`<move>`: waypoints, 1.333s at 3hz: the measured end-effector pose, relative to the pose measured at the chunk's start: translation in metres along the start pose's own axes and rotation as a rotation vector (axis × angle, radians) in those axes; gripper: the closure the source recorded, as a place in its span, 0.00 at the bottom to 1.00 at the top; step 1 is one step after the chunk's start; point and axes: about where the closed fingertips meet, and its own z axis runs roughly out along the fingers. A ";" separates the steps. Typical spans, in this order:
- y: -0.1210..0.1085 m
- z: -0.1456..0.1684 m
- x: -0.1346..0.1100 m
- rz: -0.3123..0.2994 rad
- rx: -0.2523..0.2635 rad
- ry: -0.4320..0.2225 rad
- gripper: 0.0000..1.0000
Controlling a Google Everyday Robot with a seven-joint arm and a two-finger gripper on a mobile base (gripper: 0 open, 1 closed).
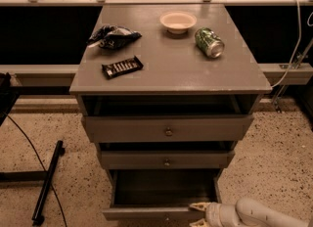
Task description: Close bottom drawer
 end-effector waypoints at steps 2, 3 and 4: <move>0.018 0.017 0.015 -0.024 -0.028 -0.097 0.88; 0.023 0.035 0.027 -0.030 -0.020 -0.075 1.00; 0.015 0.052 0.042 -0.018 0.036 -0.035 1.00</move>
Offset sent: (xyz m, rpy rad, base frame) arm -0.0160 -0.0001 -0.0418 0.1026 -0.0079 0.0855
